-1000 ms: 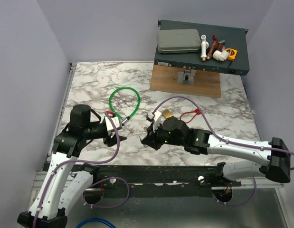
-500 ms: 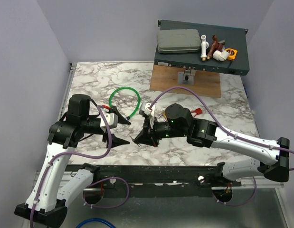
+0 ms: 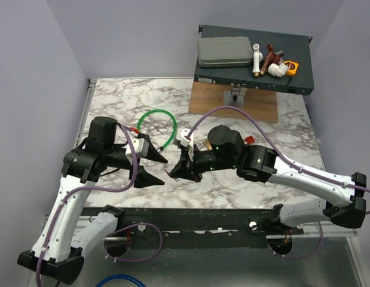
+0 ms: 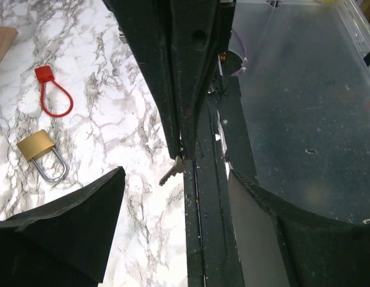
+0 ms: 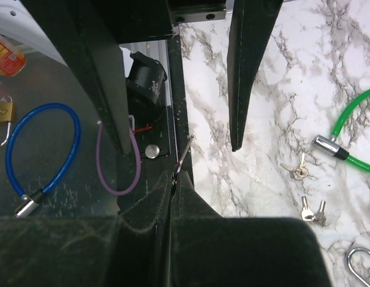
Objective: Unlock with the key
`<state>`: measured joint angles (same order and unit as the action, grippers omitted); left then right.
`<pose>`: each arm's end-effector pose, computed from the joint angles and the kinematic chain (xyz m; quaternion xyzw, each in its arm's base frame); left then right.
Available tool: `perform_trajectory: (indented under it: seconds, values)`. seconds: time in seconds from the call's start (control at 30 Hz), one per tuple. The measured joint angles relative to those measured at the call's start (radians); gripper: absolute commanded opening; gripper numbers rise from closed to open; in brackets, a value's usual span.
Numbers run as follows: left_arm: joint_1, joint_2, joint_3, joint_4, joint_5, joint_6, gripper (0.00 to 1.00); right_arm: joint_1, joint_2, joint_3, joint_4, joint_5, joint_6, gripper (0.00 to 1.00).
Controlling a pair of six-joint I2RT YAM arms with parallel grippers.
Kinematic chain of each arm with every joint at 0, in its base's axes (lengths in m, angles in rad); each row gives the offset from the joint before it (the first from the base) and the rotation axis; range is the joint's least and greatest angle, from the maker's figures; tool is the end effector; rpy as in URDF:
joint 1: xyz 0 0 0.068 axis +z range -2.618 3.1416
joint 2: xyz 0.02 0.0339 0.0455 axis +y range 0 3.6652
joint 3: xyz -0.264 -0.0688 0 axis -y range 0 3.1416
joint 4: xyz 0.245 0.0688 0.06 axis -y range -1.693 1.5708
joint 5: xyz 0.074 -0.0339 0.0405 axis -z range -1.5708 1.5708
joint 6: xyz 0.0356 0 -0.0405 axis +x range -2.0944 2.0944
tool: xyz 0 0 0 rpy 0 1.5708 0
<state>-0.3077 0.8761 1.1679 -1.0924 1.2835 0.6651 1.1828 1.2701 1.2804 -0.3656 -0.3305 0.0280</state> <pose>0.1106 -0.0710 0.3839 0.5458 0.5512 -0.4924 0.3947 0.0979 0.2702 0.3907 -0.5207 0.6272 0.4316 0.3863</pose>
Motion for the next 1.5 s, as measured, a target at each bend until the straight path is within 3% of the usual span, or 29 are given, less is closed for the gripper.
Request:
perform_trajectory:
  seconds: [0.27, 0.4, 0.53, 0.63, 0.77, 0.93, 1.23, 1.37, 1.43, 1.5]
  values:
    - [0.0, -0.004, -0.019, 0.127, 0.001, -0.14, 0.22, 0.0, 0.0, 0.009, -0.034, 0.0, -0.05, 0.01]
    - [0.0, 0.016, -0.018, 0.126, 0.003, -0.155, 0.24, 0.0, 0.0, 0.009, -0.034, 0.0, -0.064, 0.01]
    - [0.0, 0.028, -0.014, 0.114, 0.004, -0.157, 0.41, 0.0, -0.004, 0.009, -0.033, 0.0, -0.074, 0.01]
    - [-0.001, 0.033, -0.011, 0.105, 0.004, -0.156, 0.44, 0.0, -0.006, 0.009, -0.033, 0.0, -0.08, 0.01]
    - [-0.002, 0.034, -0.008, 0.097, 0.004, -0.154, 0.3, 0.0, -0.008, 0.009, -0.033, 0.001, -0.083, 0.01]
    - [-0.006, 0.034, -0.003, 0.093, 0.005, -0.148, 0.0, 0.0, -0.008, 0.009, -0.033, 0.001, -0.087, 0.01]
    - [-0.014, 0.034, 0.011, 0.055, 0.006, -0.118, 0.0, 0.0, -0.008, 0.009, -0.031, 0.002, -0.089, 0.01]
    - [-0.018, 0.033, 0.022, 0.034, 0.005, -0.094, 0.0, 0.0, -0.008, 0.009, -0.027, 0.008, -0.088, 0.08]
    - [-0.018, 0.034, 0.03, 0.026, 0.003, -0.085, 0.0, 0.0, -0.01, 0.007, -0.023, 0.014, -0.085, 0.2]
    - [-0.019, 0.034, 0.04, 0.019, 0.003, -0.082, 0.0, 0.0, -0.017, 0.002, -0.014, 0.031, -0.08, 0.4]
